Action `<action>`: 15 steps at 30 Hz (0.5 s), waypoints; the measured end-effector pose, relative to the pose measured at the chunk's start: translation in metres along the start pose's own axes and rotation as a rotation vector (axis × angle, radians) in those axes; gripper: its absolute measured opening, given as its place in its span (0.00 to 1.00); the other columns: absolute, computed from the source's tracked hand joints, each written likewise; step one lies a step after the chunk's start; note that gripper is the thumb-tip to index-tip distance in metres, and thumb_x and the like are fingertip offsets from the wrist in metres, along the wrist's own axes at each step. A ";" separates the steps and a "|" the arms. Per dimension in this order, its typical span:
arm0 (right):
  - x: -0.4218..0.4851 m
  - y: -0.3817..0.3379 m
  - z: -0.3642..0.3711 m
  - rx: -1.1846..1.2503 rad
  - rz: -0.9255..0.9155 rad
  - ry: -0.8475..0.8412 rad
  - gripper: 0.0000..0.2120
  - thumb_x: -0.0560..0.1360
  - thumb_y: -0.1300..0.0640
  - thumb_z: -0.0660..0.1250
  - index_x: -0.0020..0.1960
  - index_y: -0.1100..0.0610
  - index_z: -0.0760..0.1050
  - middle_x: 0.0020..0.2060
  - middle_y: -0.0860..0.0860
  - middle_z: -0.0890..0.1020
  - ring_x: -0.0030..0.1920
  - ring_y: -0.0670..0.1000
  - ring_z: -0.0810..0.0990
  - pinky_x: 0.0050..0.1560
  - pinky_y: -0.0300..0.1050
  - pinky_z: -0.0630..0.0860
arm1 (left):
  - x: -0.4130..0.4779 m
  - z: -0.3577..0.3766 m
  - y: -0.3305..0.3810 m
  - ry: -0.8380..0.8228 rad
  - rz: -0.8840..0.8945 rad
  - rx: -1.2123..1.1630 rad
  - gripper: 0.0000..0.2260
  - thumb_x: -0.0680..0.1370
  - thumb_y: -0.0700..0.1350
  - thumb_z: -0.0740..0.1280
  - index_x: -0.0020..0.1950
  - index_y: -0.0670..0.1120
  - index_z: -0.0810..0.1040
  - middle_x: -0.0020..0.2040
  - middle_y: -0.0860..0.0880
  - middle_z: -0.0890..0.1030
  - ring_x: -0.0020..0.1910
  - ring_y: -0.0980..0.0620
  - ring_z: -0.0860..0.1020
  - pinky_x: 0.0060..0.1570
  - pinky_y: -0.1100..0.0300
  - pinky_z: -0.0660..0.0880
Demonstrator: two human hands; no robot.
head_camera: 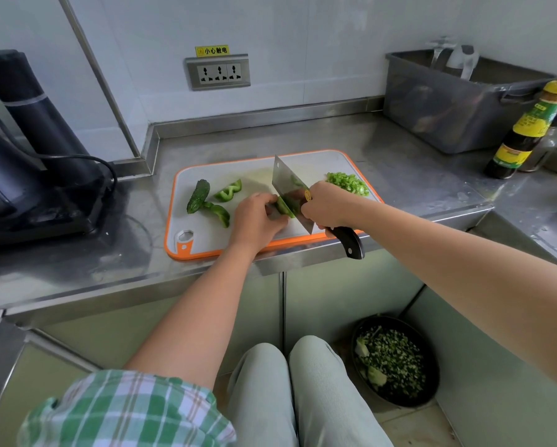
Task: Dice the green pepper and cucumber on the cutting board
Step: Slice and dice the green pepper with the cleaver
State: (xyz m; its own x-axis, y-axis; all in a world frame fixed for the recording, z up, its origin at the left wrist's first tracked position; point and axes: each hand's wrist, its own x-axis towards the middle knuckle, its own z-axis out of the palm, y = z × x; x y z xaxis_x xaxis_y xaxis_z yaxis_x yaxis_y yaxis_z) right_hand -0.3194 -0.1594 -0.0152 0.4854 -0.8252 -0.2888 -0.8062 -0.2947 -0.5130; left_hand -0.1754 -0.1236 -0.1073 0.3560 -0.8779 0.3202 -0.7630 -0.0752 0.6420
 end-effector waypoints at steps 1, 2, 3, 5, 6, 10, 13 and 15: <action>0.000 -0.001 0.001 -0.012 0.000 -0.001 0.03 0.74 0.68 0.56 0.44 0.64 0.67 0.32 0.60 0.74 0.25 0.55 0.72 0.26 0.40 0.69 | 0.000 0.000 0.000 -0.003 0.000 0.006 0.15 0.69 0.44 0.73 0.55 0.44 0.82 0.47 0.46 0.80 0.45 0.48 0.77 0.42 0.60 0.69; 0.000 -0.001 0.002 -0.019 0.002 0.001 0.03 0.74 0.68 0.56 0.43 0.63 0.66 0.32 0.60 0.73 0.25 0.55 0.72 0.25 0.40 0.69 | 0.000 0.000 0.000 -0.006 0.002 0.010 0.15 0.69 0.44 0.73 0.55 0.44 0.82 0.47 0.46 0.80 0.45 0.48 0.77 0.42 0.60 0.70; 0.000 -0.001 0.003 -0.022 0.001 -0.001 0.04 0.74 0.68 0.56 0.42 0.62 0.65 0.32 0.60 0.73 0.24 0.55 0.72 0.25 0.40 0.68 | 0.000 0.000 0.001 -0.006 0.006 0.011 0.14 0.70 0.44 0.73 0.55 0.44 0.82 0.47 0.46 0.80 0.45 0.48 0.77 0.42 0.59 0.70; 0.000 -0.001 0.002 -0.031 -0.003 -0.006 0.03 0.74 0.68 0.56 0.43 0.63 0.66 0.32 0.60 0.73 0.24 0.55 0.72 0.25 0.40 0.69 | 0.001 -0.001 0.001 -0.007 0.012 0.013 0.14 0.70 0.44 0.73 0.54 0.44 0.83 0.46 0.46 0.80 0.44 0.48 0.76 0.42 0.58 0.70; 0.000 -0.002 0.001 -0.045 -0.005 -0.007 0.02 0.74 0.68 0.56 0.45 0.64 0.67 0.33 0.60 0.73 0.25 0.55 0.72 0.26 0.41 0.69 | 0.001 -0.001 0.001 -0.008 0.013 0.014 0.13 0.70 0.44 0.73 0.53 0.44 0.83 0.46 0.46 0.80 0.44 0.48 0.76 0.42 0.58 0.71; 0.000 -0.007 0.003 -0.125 -0.013 -0.023 0.03 0.75 0.69 0.57 0.48 0.66 0.67 0.38 0.61 0.74 0.28 0.53 0.69 0.27 0.41 0.65 | 0.000 -0.002 0.001 -0.007 0.019 0.024 0.11 0.69 0.44 0.74 0.51 0.44 0.83 0.45 0.46 0.81 0.43 0.48 0.76 0.43 0.54 0.73; 0.002 -0.009 0.008 -0.104 -0.044 0.047 0.05 0.75 0.67 0.56 0.40 0.62 0.64 0.31 0.57 0.72 0.27 0.52 0.69 0.26 0.39 0.66 | 0.000 -0.003 0.001 -0.013 0.016 0.011 0.12 0.69 0.45 0.74 0.52 0.45 0.83 0.46 0.46 0.81 0.44 0.47 0.77 0.43 0.54 0.73; 0.007 -0.010 0.013 -0.095 -0.050 0.088 0.09 0.74 0.66 0.56 0.36 0.60 0.62 0.29 0.55 0.71 0.27 0.52 0.69 0.26 0.39 0.65 | 0.000 -0.004 0.001 -0.015 0.009 0.007 0.14 0.70 0.46 0.74 0.54 0.45 0.82 0.47 0.46 0.80 0.45 0.47 0.77 0.45 0.54 0.74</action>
State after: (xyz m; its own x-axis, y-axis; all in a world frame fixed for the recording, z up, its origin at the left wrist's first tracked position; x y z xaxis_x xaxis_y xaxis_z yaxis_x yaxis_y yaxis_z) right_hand -0.3033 -0.1554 -0.0224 0.4979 -0.8461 -0.1902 -0.8119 -0.3776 -0.4453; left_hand -0.1745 -0.1215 -0.1038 0.3414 -0.8855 0.3153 -0.7697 -0.0708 0.6344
